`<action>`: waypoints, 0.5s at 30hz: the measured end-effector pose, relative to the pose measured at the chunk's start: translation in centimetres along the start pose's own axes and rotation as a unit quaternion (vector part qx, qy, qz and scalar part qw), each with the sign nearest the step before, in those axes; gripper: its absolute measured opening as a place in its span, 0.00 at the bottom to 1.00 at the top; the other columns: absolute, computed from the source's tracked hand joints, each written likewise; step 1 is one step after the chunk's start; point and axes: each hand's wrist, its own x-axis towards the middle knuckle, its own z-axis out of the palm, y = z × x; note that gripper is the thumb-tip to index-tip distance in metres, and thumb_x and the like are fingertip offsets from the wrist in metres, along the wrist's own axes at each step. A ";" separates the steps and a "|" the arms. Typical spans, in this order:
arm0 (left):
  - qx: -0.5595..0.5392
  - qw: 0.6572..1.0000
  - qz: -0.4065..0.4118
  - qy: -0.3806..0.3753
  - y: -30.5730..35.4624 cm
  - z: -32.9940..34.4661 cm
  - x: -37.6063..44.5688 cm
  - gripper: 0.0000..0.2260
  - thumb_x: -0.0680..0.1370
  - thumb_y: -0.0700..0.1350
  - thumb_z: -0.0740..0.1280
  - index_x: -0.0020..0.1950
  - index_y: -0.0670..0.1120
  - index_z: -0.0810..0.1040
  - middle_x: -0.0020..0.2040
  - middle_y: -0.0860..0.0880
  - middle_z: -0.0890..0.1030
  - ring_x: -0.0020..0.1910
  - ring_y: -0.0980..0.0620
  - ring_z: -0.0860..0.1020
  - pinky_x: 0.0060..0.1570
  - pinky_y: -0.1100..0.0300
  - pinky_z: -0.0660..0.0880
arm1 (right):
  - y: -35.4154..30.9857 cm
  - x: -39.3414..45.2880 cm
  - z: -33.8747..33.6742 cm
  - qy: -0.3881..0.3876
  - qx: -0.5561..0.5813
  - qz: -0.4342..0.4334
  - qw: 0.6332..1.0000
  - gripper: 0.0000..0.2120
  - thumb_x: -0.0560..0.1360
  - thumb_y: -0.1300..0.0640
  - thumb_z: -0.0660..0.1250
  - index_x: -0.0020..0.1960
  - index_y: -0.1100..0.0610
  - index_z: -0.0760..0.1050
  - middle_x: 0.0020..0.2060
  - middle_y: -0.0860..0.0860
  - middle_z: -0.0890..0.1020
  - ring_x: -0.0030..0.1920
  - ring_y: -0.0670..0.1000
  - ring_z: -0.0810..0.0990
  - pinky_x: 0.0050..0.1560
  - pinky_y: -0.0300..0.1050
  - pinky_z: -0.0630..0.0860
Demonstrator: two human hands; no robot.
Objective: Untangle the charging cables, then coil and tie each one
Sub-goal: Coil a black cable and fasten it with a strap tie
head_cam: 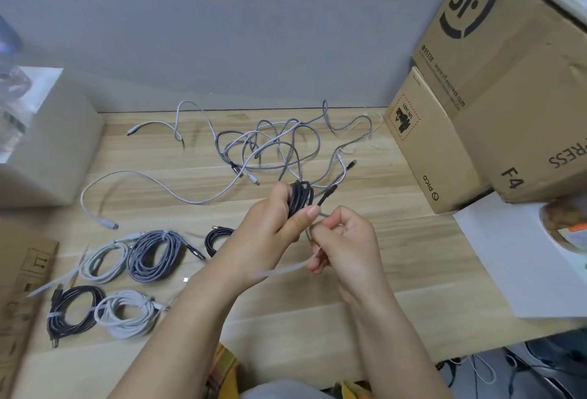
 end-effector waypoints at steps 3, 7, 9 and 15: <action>0.001 1.000 0.007 0.010 0.0 -0.2 0.0 0.15 0.77 0.52 0.63 0.43 0.42 0.63 0.32 0.47 0.70 0.30 0.56 0.66 0.32 0.63 0.65 | -0.1 0.0 -0.3 0.015 -0.012 -0.010 1.000 0.10 0.70 0.72 0.60 0.35 0.60 0.65 0.17 0.51 0.70 0.16 0.50 0.71 0.20 0.35 0.66; 0.012 1.000 0.008 0.002 0.1 -0.5 -0.2 0.16 0.77 0.52 0.63 0.45 0.40 0.64 0.32 0.50 0.68 0.31 0.54 0.65 0.32 0.62 0.64 | -0.1 0.0 -0.2 0.018 -0.004 -0.002 1.000 0.10 0.71 0.72 0.60 0.36 0.60 0.65 0.17 0.50 0.70 0.16 0.51 0.71 0.20 0.36 0.66; 0.013 1.000 0.005 0.002 0.1 -0.6 -0.2 0.15 0.78 0.52 0.63 0.46 0.41 0.64 0.32 0.51 0.68 0.30 0.56 0.64 0.30 0.65 0.63 | -0.2 -0.1 -0.2 0.008 0.018 0.005 1.000 0.11 0.72 0.72 0.59 0.35 0.60 0.64 0.17 0.50 0.69 0.16 0.50 0.70 0.20 0.36 0.66; -0.022 1.000 0.013 0.018 0.6 -0.9 -0.4 0.16 0.76 0.53 0.63 0.47 0.41 0.67 0.31 0.52 0.68 0.30 0.56 0.64 0.32 0.64 0.64 | -1.0 -0.7 -0.2 -0.045 0.117 0.047 0.991 0.15 0.73 0.71 0.57 0.33 0.57 0.60 0.19 0.49 0.66 0.16 0.48 0.67 0.20 0.36 0.63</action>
